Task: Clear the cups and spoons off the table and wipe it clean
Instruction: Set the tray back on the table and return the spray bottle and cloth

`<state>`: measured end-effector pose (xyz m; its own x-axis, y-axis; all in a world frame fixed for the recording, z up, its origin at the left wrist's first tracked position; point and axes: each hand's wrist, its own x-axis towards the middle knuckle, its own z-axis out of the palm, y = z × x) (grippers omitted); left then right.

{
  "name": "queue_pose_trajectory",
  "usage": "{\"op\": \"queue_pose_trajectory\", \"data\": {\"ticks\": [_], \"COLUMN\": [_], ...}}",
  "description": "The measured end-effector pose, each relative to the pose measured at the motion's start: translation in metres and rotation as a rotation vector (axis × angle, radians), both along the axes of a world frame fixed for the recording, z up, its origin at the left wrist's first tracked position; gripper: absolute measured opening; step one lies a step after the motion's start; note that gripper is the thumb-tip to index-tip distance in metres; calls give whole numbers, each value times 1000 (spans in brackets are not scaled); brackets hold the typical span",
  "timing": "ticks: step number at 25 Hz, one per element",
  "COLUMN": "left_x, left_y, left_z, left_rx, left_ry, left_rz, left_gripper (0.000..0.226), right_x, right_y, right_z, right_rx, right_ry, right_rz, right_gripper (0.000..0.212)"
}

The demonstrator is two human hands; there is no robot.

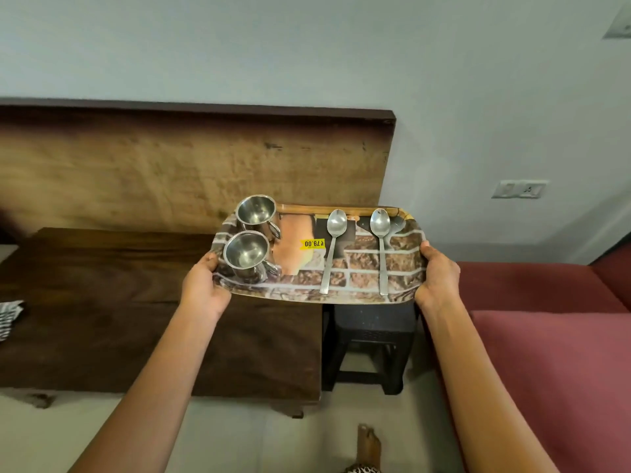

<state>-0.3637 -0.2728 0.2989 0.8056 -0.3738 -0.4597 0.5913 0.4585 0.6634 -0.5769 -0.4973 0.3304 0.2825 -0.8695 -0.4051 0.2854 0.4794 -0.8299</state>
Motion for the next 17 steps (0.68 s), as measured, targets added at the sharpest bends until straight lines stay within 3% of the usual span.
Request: {"op": "queue_pose_trajectory", "data": {"ticks": [6,9,17], "left_x": [2,9,79], "left_y": [135,186,274], "left_z": [24,22,5], "left_rx": [24,27,34], "left_ry": [-37,-19,14], "left_rz": [36,80,178], "left_gripper": [29,29,28], "right_x": [7,21,105], "right_y": [131,177,254], "right_z": [10,11,3], "right_rx": [58,73,26], "right_ry": [-10,-10,22], "right_rz": [22,40,91], "right_gripper": [17,8,13]}}
